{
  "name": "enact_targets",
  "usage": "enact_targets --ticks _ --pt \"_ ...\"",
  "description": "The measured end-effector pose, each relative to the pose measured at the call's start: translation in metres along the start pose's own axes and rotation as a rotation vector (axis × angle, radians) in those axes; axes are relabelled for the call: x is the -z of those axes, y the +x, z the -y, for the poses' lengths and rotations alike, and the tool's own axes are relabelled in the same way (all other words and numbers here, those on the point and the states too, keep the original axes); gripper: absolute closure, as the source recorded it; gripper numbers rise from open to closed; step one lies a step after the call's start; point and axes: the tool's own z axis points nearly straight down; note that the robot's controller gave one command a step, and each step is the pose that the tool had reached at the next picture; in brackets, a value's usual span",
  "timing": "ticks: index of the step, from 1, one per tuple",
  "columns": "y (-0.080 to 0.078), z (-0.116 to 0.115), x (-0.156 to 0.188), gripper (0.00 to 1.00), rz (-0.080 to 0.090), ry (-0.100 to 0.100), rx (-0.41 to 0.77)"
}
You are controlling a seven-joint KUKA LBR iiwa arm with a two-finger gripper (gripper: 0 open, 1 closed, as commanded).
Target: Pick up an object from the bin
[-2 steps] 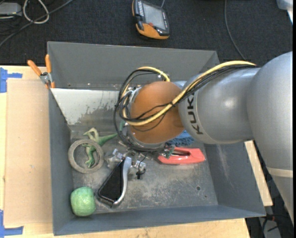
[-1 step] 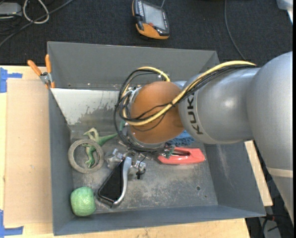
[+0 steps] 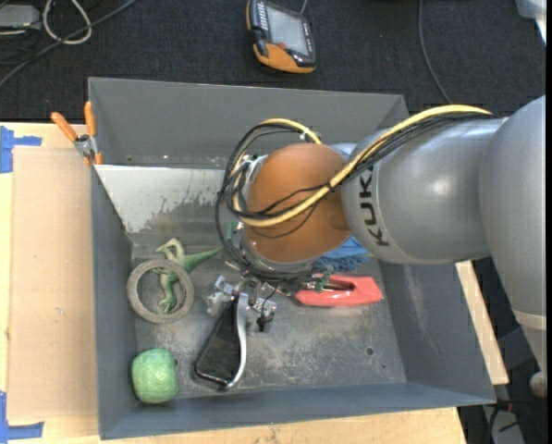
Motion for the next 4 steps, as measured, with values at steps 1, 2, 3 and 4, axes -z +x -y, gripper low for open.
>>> enact_targets --ticks 1,2,3,4 --pt "-0.009 -0.004 0.023 1.0 0.006 0.009 0.014" --pt "-0.01 -0.025 0.022 1.0 0.003 0.004 0.393" --pt "-0.025 -0.004 0.064 1.0 0.003 0.003 0.051" --pt "-0.003 -0.023 0.099 1.0 -0.003 -0.007 0.297"
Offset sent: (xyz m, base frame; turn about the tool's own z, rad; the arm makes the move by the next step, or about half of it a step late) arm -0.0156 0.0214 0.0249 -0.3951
